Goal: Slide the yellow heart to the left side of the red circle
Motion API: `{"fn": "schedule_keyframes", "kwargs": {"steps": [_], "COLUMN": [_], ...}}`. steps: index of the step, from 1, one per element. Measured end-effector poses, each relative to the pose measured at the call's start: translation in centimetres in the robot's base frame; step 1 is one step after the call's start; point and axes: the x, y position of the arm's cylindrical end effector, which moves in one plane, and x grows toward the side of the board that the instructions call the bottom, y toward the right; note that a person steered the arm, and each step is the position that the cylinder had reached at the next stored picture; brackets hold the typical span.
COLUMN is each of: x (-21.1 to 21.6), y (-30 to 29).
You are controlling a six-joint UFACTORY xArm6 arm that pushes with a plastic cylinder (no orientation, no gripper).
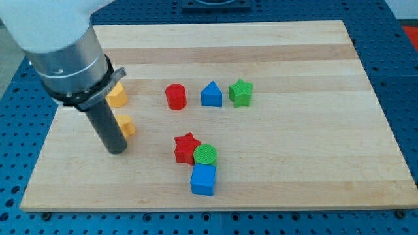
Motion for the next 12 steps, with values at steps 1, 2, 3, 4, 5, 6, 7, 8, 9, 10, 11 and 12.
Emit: {"fn": "schedule_keyframes", "kwargs": {"steps": [1,2,3,4,5,6,7,8,9,10,11,12], "x": [-2.6,-4.2,-3.6,-1.7,-3.3,-5.8,-5.9,-5.9,-5.9,-6.6,-6.2,-5.5], "y": [0.0,0.0,-0.3,-3.5,-5.5,-4.7,-3.1,-2.7,-2.5,-1.9,-1.8,-1.4]}}
